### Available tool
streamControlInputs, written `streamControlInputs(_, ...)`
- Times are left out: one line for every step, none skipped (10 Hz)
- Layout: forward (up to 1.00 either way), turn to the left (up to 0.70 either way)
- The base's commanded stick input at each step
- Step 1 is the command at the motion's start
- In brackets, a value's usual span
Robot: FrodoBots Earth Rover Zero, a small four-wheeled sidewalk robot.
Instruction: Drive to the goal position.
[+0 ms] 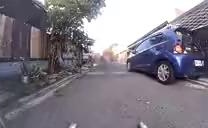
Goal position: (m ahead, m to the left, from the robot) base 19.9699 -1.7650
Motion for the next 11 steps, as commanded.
streamControlInputs(0.7,0.0)
streamControlInputs(0.7,0.0)
streamControlInputs(0.7,0.0)
streamControlInputs(0.7,0.0)
streamControlInputs(0.7,0.0)
streamControlInputs(0.7,0.0)
streamControlInputs(0.7,0.0)
streamControlInputs(0.7,0.0)
streamControlInputs(0.7,0.0)
streamControlInputs(0.7,0.0)
streamControlInputs(0.7,0.0)
